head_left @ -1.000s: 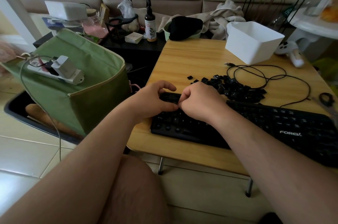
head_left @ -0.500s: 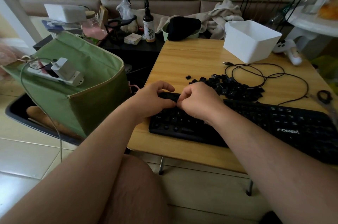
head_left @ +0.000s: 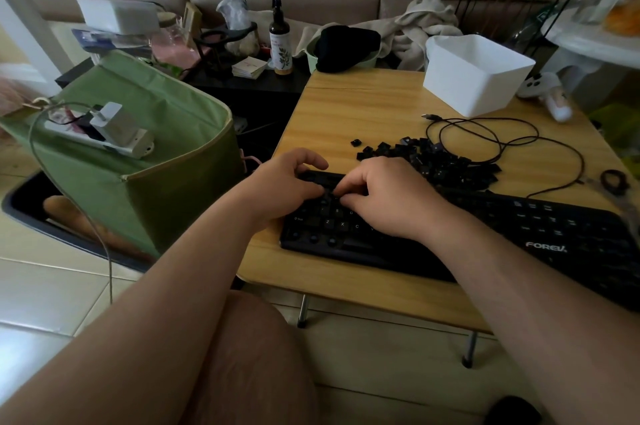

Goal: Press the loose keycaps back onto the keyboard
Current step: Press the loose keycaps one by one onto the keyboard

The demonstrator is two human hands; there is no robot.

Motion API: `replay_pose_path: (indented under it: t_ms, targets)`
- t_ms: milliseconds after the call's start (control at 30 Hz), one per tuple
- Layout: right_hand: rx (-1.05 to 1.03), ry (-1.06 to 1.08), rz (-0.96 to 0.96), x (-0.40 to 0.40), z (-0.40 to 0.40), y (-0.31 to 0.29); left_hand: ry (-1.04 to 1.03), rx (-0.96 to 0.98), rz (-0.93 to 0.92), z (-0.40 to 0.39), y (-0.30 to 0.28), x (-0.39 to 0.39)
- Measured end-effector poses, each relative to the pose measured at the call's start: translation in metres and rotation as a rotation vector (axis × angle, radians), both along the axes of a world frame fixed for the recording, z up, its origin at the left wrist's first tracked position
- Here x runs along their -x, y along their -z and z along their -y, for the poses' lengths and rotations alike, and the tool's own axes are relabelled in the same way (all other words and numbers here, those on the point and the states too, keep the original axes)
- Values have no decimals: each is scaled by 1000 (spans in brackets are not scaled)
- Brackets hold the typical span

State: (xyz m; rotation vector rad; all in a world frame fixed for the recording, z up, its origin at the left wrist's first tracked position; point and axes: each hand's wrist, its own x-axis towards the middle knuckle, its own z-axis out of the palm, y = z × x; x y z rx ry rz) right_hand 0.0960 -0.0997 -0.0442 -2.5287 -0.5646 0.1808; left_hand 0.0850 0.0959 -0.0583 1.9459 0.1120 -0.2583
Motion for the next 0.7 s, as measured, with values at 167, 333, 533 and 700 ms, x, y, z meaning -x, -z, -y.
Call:
replay_pose_path:
  t_ms: [167, 333, 533, 700]
  targets:
    - [17, 0, 51, 3, -2, 1, 2, -11, 5, -1, 1, 0]
    - [79, -55, 73, 4, -5, 0, 3, -25, 17, -2, 2, -1]
    - [137, -60, 112, 6, -11, -1, -13, -60, 44, -3, 7, -2]
    - [324, -170, 221, 5, -13, -9, -11, -77, 48, -4, 8, -2]
